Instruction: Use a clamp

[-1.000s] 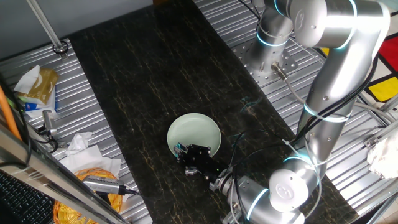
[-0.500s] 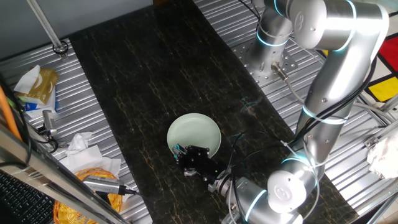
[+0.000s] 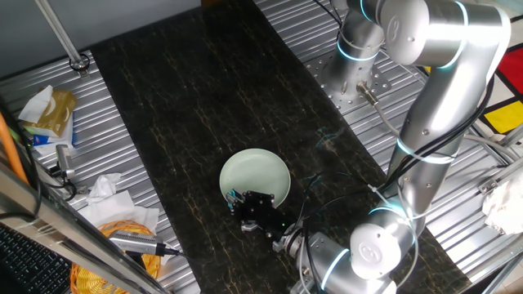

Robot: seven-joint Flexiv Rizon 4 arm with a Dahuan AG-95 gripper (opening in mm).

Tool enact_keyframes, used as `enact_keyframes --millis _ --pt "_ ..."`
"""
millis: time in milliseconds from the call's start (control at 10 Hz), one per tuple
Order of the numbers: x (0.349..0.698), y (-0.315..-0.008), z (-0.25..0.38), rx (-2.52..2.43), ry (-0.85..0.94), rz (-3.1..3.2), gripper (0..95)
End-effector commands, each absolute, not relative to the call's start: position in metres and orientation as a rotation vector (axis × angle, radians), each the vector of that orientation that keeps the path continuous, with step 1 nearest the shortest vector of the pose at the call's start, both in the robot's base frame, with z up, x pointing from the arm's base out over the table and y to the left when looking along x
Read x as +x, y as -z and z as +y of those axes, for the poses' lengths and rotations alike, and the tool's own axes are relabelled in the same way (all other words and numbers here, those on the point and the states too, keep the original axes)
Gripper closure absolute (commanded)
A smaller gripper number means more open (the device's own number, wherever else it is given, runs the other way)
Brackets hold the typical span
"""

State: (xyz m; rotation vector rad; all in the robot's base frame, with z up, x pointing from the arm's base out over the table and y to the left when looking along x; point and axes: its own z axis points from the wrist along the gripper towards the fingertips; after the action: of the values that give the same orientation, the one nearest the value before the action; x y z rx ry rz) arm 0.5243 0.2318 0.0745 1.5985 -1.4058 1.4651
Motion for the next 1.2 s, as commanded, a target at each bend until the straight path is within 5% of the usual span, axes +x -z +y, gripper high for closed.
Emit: enact_keyframes --millis 100,1200 --pt "0.5287 -0.0617 0.2238 1.596 -1.465 -1.405 95.0" --pt "0.5314 -0.0575 0.2233 1.608 -1.454 -1.395 95.0"
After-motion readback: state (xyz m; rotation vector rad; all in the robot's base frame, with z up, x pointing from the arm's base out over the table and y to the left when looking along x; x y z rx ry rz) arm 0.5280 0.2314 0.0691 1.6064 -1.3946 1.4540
